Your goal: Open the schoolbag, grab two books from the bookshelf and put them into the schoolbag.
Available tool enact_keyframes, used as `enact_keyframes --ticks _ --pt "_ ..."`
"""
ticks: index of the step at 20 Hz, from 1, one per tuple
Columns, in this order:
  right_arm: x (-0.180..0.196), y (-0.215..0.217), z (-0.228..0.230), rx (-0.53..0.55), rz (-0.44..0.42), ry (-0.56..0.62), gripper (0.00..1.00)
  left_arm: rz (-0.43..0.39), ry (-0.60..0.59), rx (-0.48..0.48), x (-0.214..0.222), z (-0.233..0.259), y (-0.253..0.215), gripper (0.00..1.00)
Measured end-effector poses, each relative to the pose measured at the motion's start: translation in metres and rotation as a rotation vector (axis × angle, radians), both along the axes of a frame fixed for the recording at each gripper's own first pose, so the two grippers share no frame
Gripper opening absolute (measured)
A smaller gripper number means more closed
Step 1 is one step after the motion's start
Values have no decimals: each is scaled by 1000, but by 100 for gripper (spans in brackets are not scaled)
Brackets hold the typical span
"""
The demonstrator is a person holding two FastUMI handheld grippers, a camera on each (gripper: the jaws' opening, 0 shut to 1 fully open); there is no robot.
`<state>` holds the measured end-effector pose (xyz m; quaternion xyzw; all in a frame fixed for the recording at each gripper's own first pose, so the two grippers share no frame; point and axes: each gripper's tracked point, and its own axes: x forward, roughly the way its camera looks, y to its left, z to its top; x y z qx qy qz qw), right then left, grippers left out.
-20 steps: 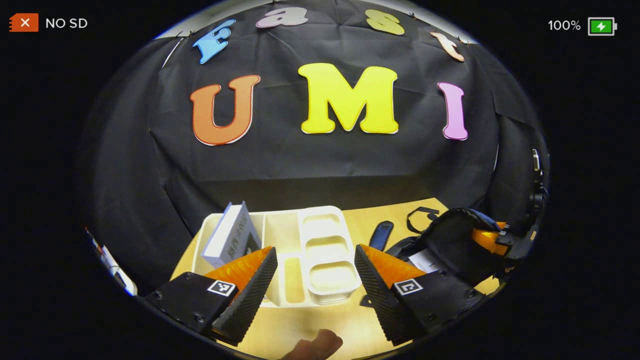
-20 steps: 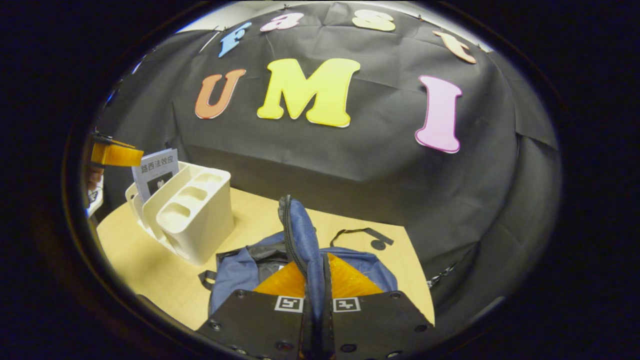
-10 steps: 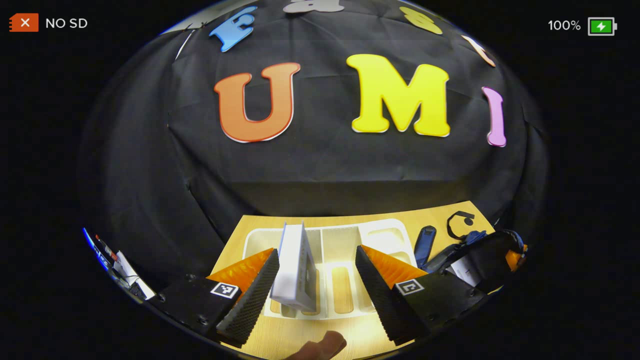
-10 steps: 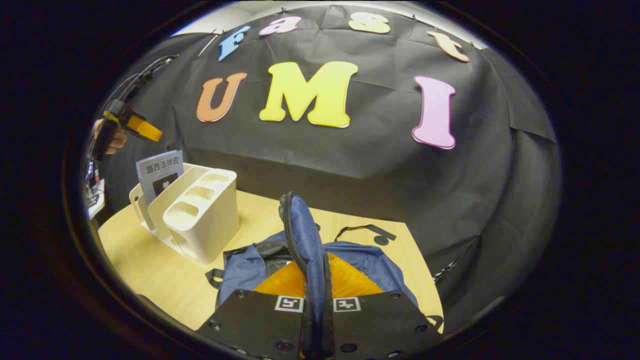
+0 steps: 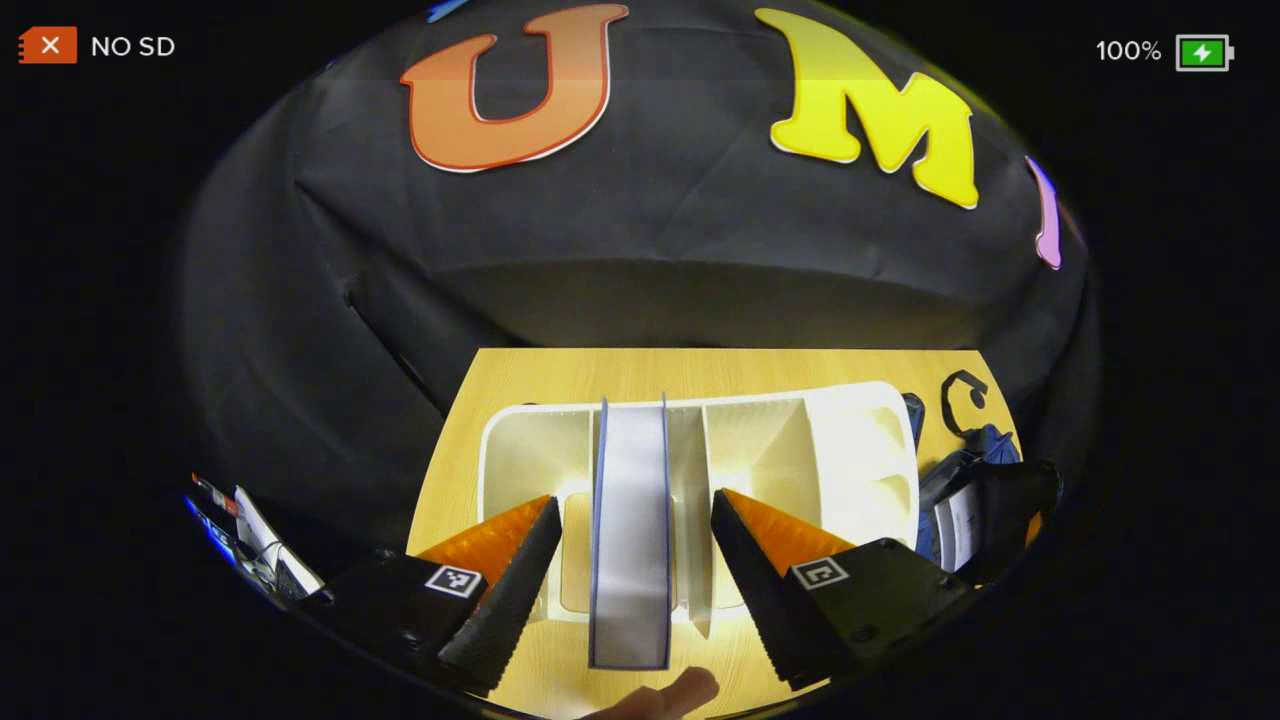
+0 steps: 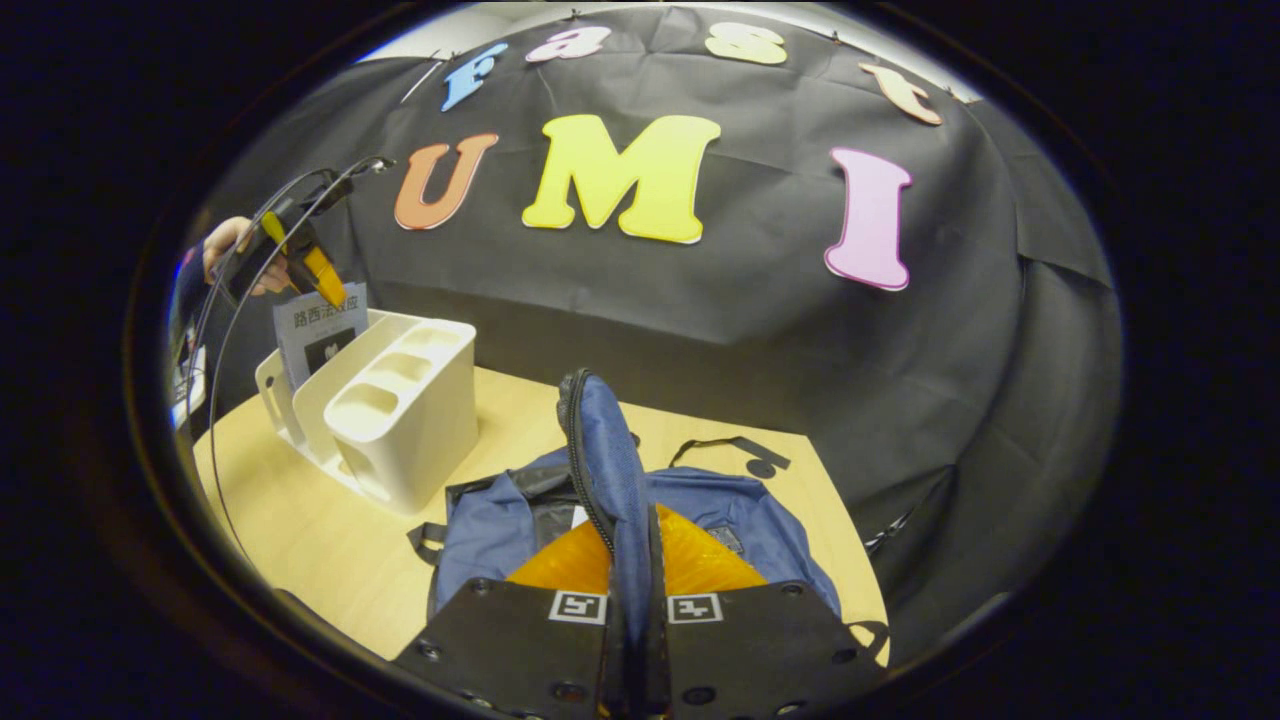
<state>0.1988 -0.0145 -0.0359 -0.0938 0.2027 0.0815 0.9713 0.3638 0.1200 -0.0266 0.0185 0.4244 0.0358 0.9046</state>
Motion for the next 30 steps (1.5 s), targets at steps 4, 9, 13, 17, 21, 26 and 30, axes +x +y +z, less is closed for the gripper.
enact_keyframes --ticks 4,9,13,17,21,26,30 --pt "-5 -1 -6 -15 0 -1 7 -8 111 37 1 -24 6 93" --pt "-6 -4 -10 4 -3 1 7 -21 220 -75 -13 -46 -7 60" --pt "-5 -4 -12 7 -3 4 7 1 270 -96 -30 -50 -8 47" --pt "-4 -5 -14 5 -3 1 7 29 283 -126 -61 -45 -9 46" --pt "-4 -1 -17 27 -7 -2 8 53 255 -158 -102 -30 -8 46" --pt "-3 5 -17 20 -10 -14 7 63 187 -183 -153 -1 -10 46" --pt "-1 7 -24 14 -13 5 7 38 152 -210 -202 9 -25 51"
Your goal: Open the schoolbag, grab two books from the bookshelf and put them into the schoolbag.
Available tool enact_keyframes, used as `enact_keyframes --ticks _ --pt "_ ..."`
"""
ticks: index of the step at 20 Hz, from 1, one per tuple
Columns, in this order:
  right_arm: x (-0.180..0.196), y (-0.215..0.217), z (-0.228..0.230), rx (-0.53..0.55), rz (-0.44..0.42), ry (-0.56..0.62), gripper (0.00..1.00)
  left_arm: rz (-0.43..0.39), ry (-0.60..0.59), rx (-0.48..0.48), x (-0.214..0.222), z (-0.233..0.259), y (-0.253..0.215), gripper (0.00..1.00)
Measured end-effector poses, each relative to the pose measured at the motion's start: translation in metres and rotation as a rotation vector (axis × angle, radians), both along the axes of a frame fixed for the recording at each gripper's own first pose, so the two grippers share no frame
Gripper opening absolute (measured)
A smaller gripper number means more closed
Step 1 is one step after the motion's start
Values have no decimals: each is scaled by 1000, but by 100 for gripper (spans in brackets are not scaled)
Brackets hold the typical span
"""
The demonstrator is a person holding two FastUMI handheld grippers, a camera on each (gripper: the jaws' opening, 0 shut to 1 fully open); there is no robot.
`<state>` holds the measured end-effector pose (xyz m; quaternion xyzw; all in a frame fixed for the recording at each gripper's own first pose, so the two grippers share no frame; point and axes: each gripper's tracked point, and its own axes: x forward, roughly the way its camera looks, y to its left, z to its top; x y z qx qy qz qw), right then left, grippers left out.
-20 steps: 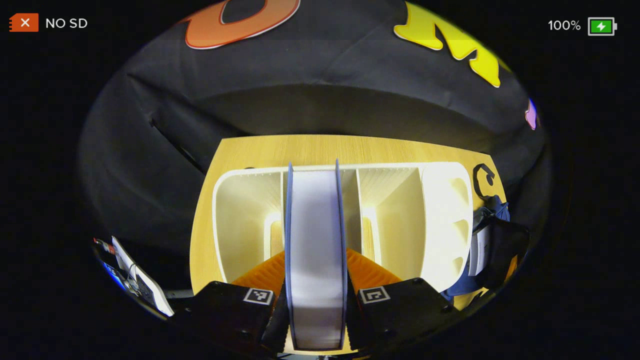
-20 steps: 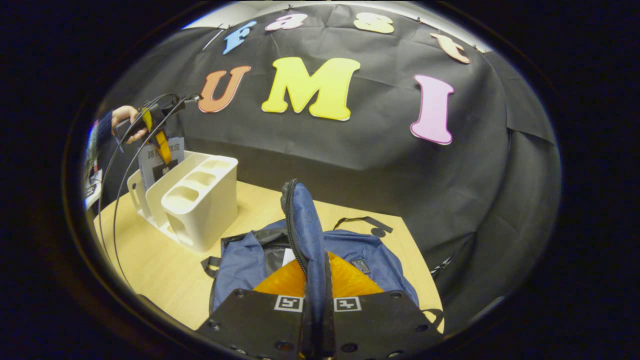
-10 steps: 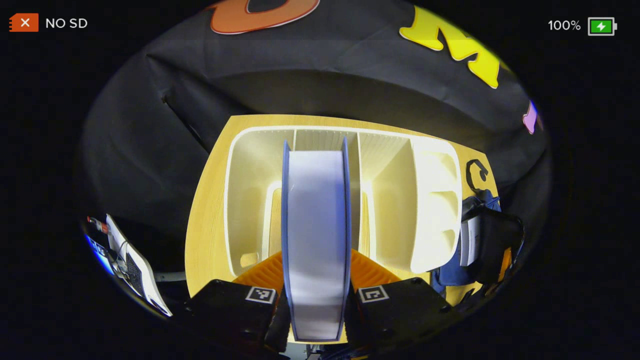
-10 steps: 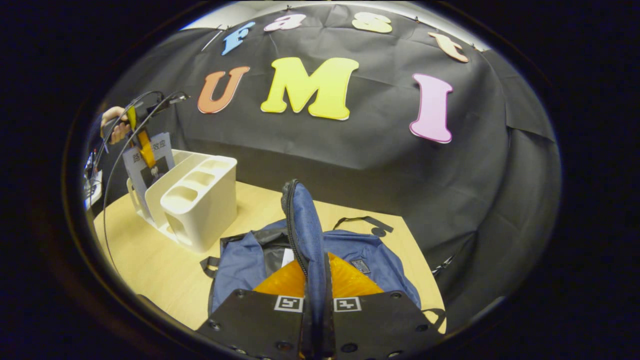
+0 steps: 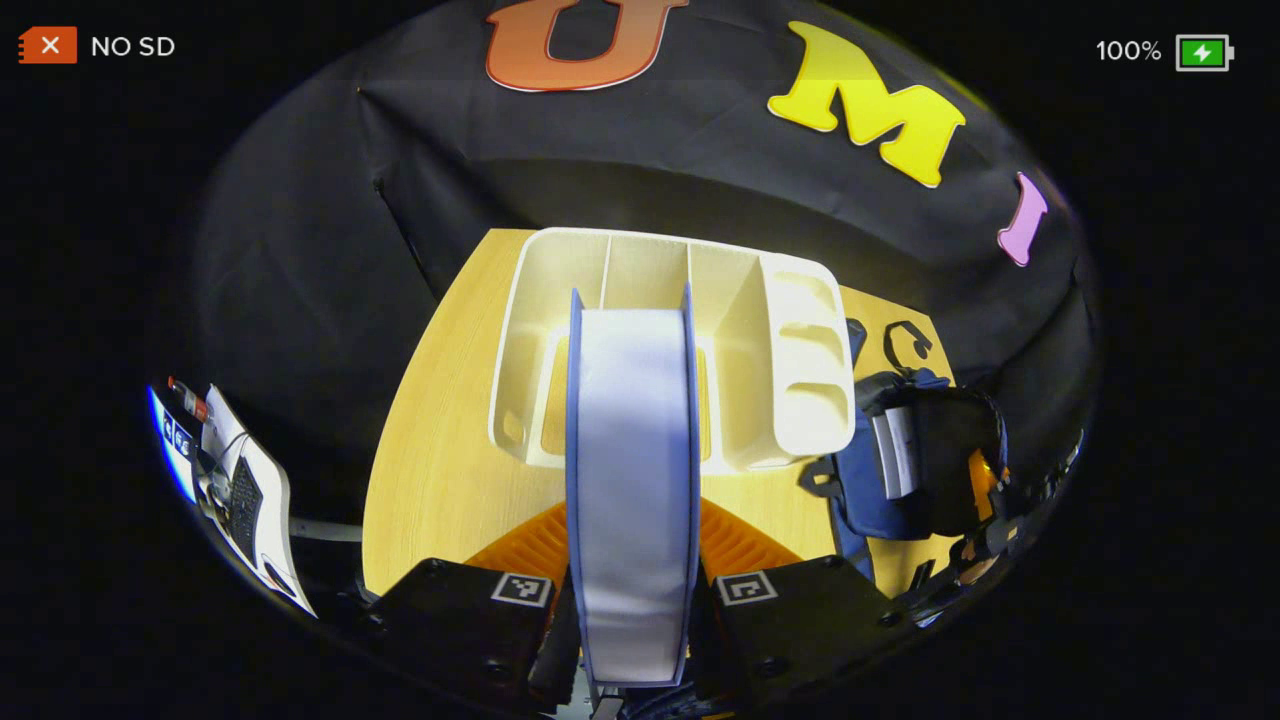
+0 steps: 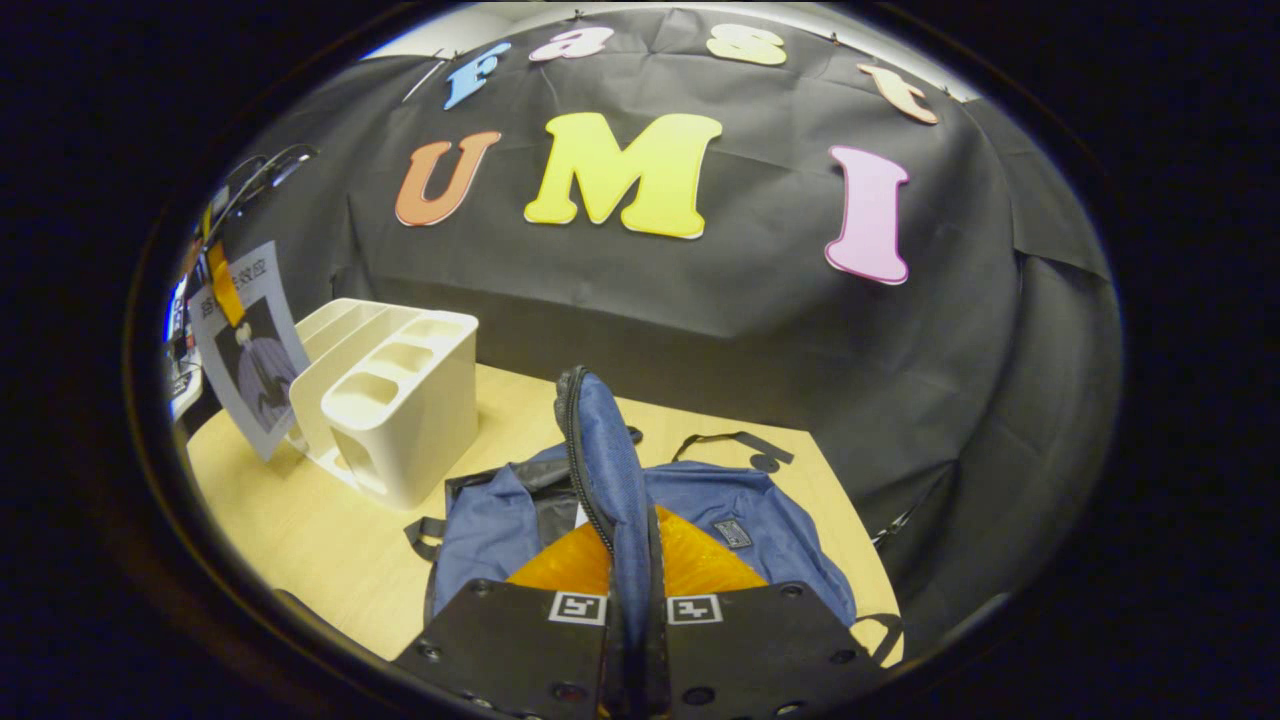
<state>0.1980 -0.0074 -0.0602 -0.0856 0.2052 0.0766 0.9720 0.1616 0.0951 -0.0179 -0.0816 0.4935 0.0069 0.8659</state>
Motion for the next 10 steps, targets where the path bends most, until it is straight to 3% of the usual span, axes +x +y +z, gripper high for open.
enact_keyframes --ticks 1,2,3,5,6,8,10 --pt "1 1 -1 4 -1 3 7 -1 -11 -14 -11 0 -4 46" --pt "1 0 -3 7 0 9 7 -3 -10 -38 -25 -2 -12 51" --pt "0 0 -4 5 -3 12 7 -7 -10 -52 -39 -5 -18 46" --pt "-1 3 -4 4 2 5 7 -17 -6 -77 -62 -15 -31 51" --pt "-3 2 -6 -4 4 6 7 -26 12 -108 -74 -21 -42 46" --pt "-4 5 -6 -15 10 1 7 -50 29 -135 -93 -31 -55 51" --pt "-5 5 -7 -29 15 1 7 -55 29 -153 -99 -38 -65 46"
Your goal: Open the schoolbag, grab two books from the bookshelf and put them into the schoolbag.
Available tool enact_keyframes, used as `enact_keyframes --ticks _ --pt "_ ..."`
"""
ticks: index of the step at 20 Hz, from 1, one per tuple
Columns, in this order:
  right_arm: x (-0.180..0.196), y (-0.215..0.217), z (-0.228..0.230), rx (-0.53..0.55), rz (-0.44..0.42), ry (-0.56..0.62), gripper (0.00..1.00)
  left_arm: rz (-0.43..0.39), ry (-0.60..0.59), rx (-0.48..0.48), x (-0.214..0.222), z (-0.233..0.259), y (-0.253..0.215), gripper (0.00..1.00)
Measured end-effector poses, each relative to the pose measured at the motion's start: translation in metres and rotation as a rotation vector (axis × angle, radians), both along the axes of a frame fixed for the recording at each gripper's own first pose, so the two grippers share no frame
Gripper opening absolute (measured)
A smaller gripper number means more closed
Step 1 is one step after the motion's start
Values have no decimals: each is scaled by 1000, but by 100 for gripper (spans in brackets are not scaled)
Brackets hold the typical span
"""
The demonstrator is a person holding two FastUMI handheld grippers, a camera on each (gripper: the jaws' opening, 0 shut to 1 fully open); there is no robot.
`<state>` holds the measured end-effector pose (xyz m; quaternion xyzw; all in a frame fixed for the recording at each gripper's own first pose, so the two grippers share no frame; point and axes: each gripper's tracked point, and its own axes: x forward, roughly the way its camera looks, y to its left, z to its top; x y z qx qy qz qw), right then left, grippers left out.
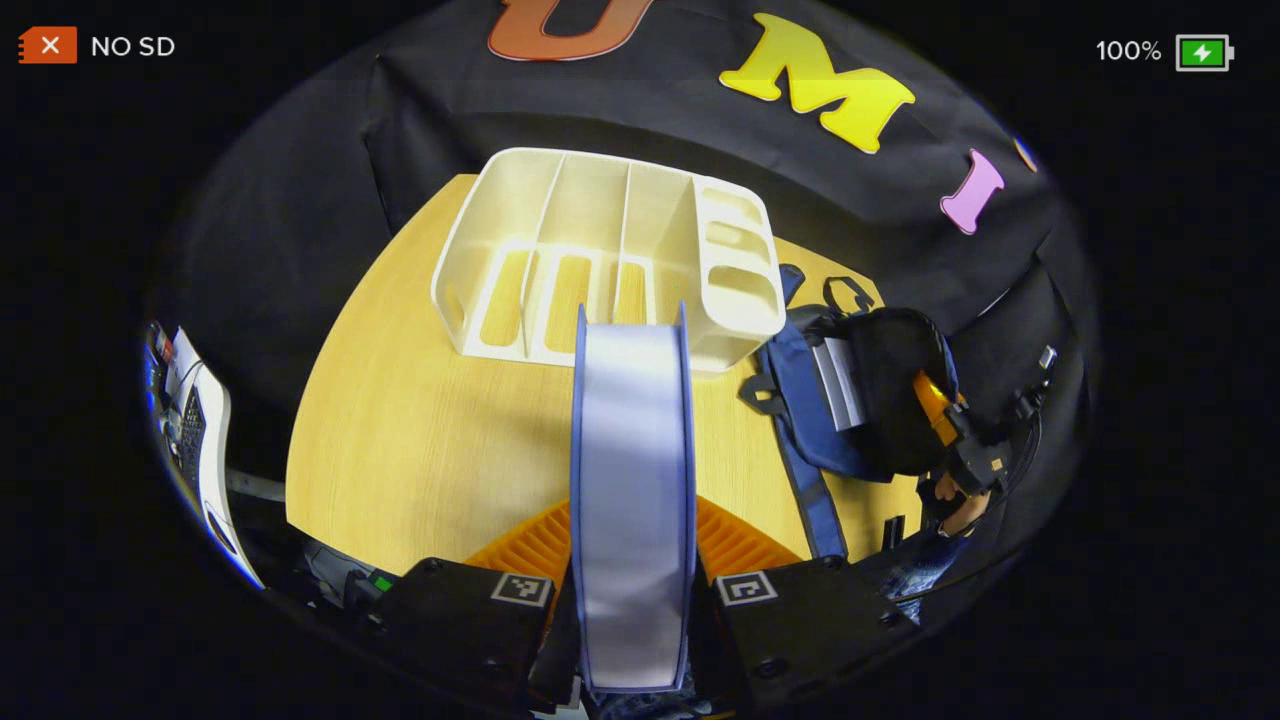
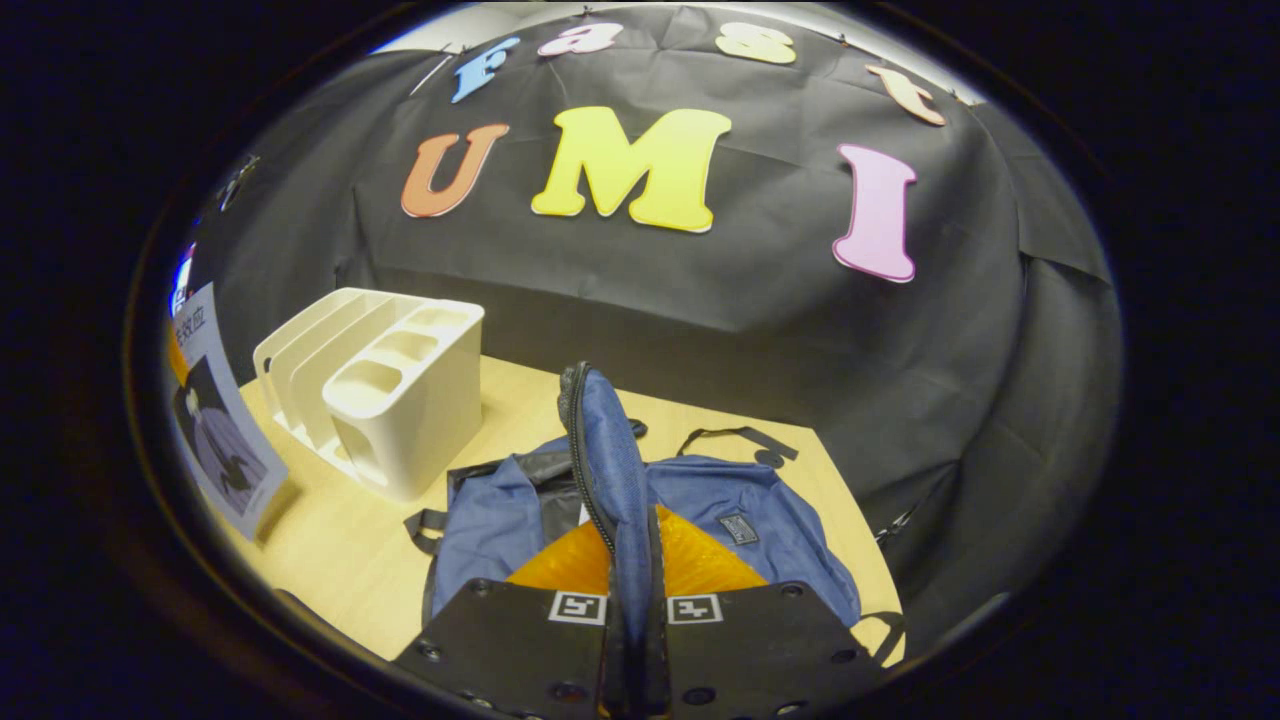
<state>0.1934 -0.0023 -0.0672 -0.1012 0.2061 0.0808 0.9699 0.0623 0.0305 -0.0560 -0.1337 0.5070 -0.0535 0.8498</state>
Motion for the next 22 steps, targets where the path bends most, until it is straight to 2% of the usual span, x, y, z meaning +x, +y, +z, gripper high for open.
enact_keyframes --ticks 7,10,11,12,14,15,16,22 --pt "3 2 -1 7 -5 25 7 -77 -24 -230 11 -3 -70 46" --pt "6 -2 4 22 -31 33 7 -101 -46 -377 27 1 -105 46" --pt "6 -5 7 17 -35 28 7 -107 -58 -419 34 4 -114 50" --pt "7 -8 11 18 -39 20 7 -114 -68 -457 39 4 -122 46" --pt "7 -13 19 16 -44 9 7 -118 -95 -532 49 10 -135 46" --pt "9 -15 23 17 -50 3 7 -121 -109 -566 54 11 -141 41" --pt "10 -18 25 14 -53 1 7 -120 -129 -600 61 13 -147 46" --pt "13 -18 50 15 -57 -34 7 -57 -154 -759 100 -7 -183 46"
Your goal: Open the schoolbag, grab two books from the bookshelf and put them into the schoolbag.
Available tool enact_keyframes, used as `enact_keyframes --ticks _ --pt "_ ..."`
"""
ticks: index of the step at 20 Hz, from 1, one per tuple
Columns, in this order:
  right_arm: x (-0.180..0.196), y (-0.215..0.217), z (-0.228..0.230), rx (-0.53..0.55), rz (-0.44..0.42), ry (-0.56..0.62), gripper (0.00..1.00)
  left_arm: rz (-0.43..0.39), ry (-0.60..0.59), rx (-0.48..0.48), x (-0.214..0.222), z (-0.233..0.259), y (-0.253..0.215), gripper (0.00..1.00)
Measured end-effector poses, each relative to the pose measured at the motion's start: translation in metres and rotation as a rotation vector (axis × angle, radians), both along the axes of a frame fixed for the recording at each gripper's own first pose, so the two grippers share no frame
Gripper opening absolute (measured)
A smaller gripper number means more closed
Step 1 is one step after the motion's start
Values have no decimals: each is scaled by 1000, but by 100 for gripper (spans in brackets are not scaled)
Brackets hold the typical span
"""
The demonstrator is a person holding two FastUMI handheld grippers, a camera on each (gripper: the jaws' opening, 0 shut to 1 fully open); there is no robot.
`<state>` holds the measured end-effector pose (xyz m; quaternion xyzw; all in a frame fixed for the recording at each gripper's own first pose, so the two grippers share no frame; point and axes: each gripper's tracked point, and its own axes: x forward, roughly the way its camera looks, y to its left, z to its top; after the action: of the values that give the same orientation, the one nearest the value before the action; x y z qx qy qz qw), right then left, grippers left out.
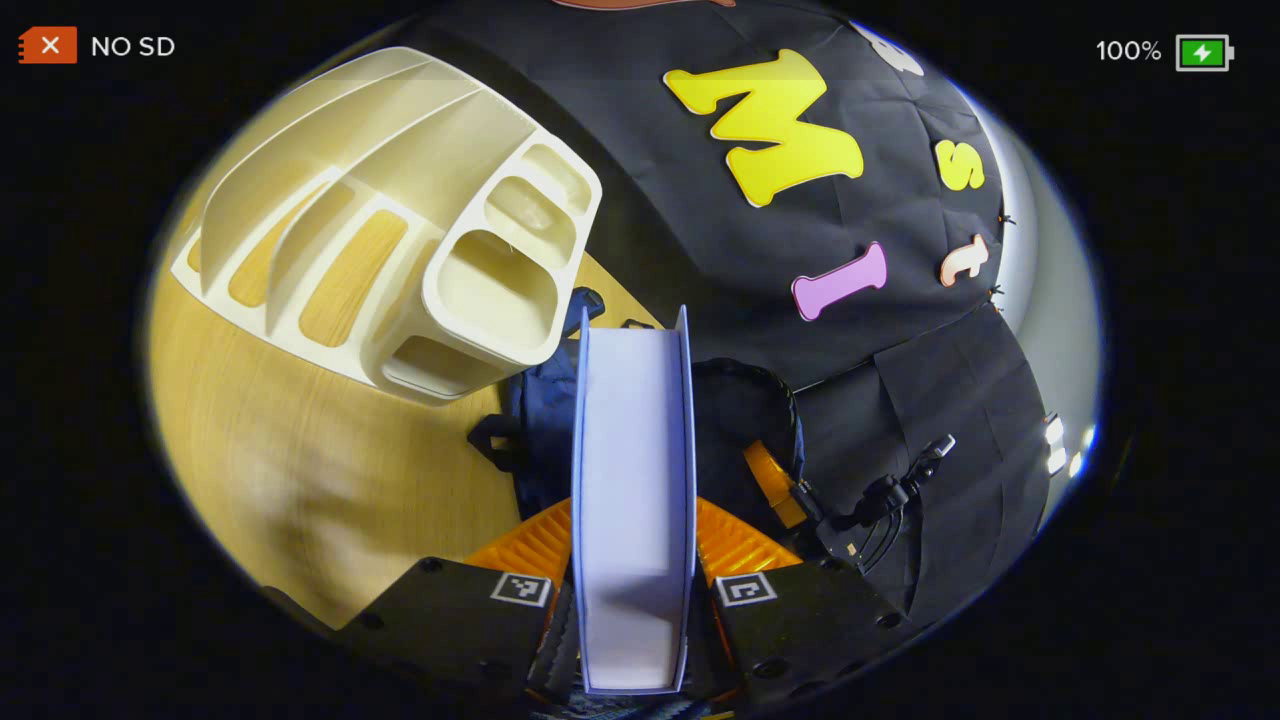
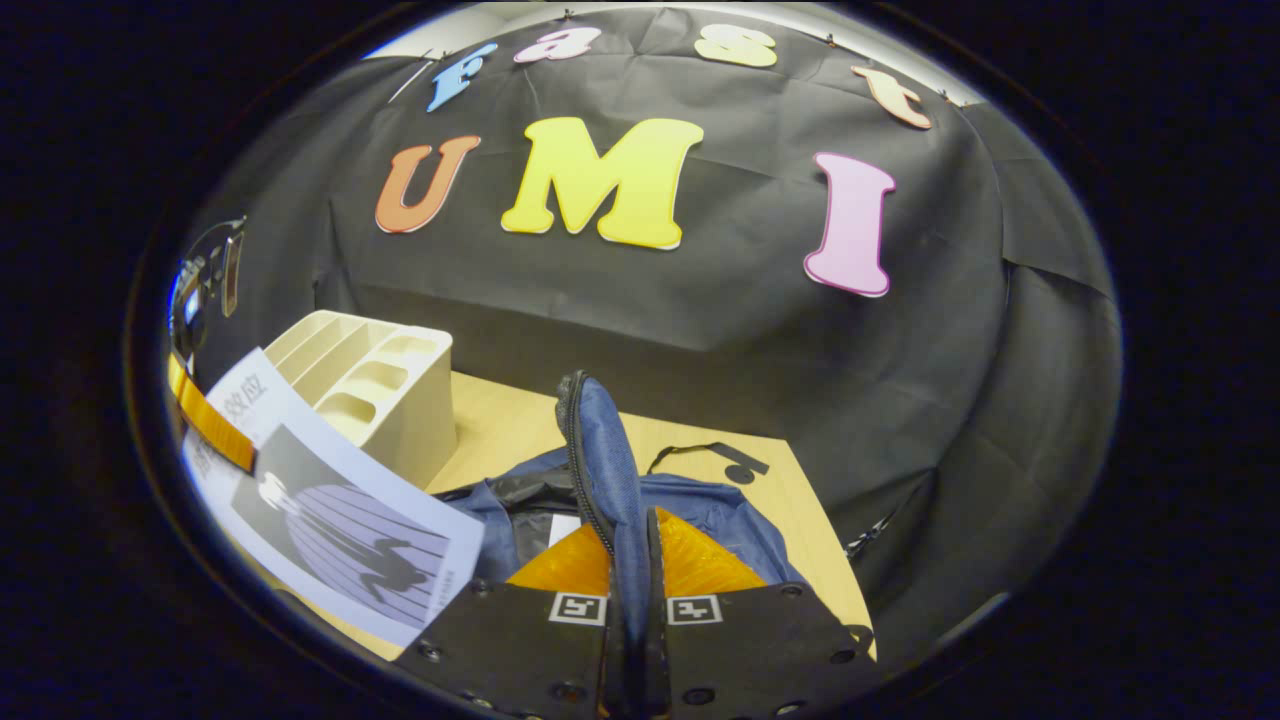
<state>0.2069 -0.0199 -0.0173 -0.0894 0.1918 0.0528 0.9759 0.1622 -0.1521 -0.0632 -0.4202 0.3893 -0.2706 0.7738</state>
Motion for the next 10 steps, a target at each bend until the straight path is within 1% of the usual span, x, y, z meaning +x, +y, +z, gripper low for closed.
enact_keyframes --ticks 3,4,6,8,9,10 --pt "-1 -1 7 -27 4 -33 7 7 -8 -40 13 -10 -17 45" --pt "-3 -3 9 -19 -4 -40 7 6 -10 -59 15 -10 -24 46" --pt "-9 1 8 51 -6 -37 7 17 -15 -113 21 -6 -34 46" --pt "-10 -4 12 90 -30 -47 7 36 -8 -145 28 -7 -42 45" --pt "-9 -6 14 111 -39 -51 7 43 -13 -143 32 -8 -48 46" --pt "-12 -3 15 140 -37 -51 4 51 -19 -130 36 -11 -54 46"
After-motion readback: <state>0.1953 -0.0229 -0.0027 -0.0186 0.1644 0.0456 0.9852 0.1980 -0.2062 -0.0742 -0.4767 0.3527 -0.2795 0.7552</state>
